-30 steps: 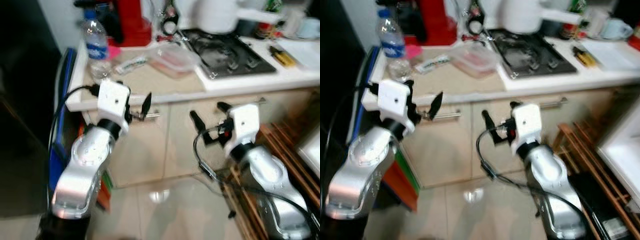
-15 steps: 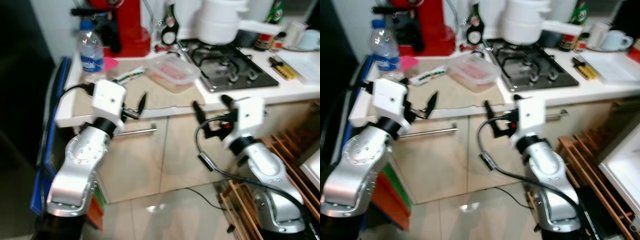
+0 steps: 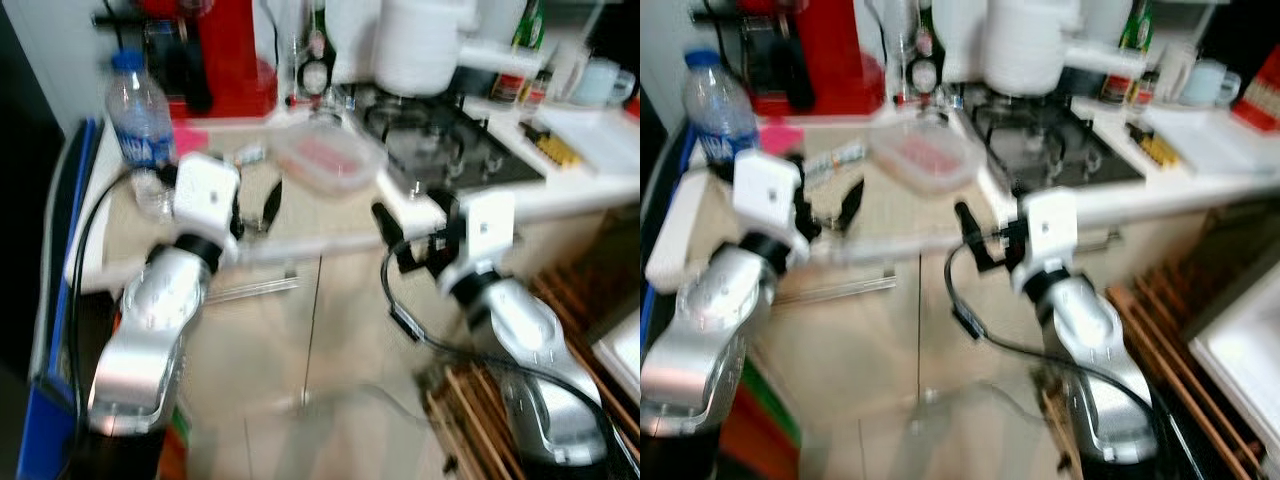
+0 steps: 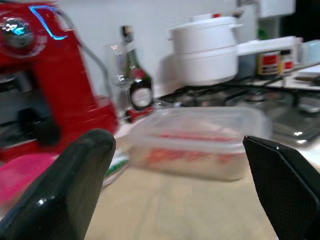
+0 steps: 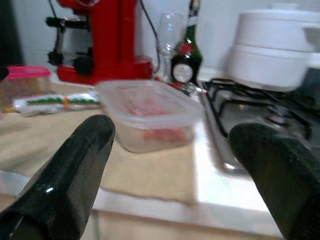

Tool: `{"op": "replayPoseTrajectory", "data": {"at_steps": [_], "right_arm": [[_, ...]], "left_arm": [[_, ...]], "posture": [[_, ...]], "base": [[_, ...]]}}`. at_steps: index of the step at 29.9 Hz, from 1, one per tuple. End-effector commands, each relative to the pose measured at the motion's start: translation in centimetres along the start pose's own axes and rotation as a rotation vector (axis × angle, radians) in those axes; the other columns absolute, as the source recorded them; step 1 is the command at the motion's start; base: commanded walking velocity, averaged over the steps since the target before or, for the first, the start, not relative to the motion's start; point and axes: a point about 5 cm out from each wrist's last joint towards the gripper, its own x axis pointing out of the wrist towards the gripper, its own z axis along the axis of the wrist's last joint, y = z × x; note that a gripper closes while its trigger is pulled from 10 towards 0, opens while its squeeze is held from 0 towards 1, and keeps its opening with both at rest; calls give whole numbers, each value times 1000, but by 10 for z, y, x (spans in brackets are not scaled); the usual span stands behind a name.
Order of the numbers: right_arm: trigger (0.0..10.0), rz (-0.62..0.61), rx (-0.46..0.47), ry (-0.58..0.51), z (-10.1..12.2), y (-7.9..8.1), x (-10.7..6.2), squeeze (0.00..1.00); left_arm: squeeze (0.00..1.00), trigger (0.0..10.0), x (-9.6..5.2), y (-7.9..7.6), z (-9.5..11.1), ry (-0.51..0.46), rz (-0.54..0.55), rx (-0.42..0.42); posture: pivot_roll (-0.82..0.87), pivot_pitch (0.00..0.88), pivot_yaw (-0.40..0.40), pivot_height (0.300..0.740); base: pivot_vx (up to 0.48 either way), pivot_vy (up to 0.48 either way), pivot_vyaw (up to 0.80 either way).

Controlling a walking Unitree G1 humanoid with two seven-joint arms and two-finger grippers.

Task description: Restocking fridge

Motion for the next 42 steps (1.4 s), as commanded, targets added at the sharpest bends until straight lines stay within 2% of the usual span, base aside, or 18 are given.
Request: {"op": "replayPoseTrajectory", "data": {"at_steps": [1,19,22,23,31,36,40,41,42], "right_arm": [[10000,-12,0,-12,3,-3,0,0],[10000,-30,19,-20,4,-5,1,0],[10000,-43,45,-24,5,-6,1,0],[10000,-60,76,-24,5,-7,2,0],[10000,-72,131,8,3,-9,6,0],[10000,-82,184,73,-2,-9,11,0],[10000,-108,241,144,-12,-10,22,0],[10000,-120,276,171,-16,-10,25,576],[10000,-125,322,192,-19,-10,28,1000]], "left_arm": [[0,10000,1,-3,3,-9,-21,11],[0,10000,1,-4,3,-8,-37,20],[0,10000,0,-6,3,-13,-49,-4],[0,10000,-1,-7,3,-15,-60,8],[0,10000,-4,-3,3,-20,-75,43],[0,10000,-5,2,2,-15,-68,52],[0,10000,-7,4,-1,-10,-71,70],[0,10000,-7,5,-2,-7,-73,80],[0,10000,-8,5,-3,-5,-75,89]], "posture": [[39,0,-23,740],[42,0,-19,740],[43,0,-18,740],[44,0,-17,740],[49,0,-19,740],[49,0,-17,740],[48,0,-15,740],[49,0,-16,740],[51,0,-18,740]], "base": [[300,0,0],[300,0,0],[0,0,0],[0,0,0],[0,0,0],[0,0,0],[0,0,0],[0,0,0],[0,0,0]]}}
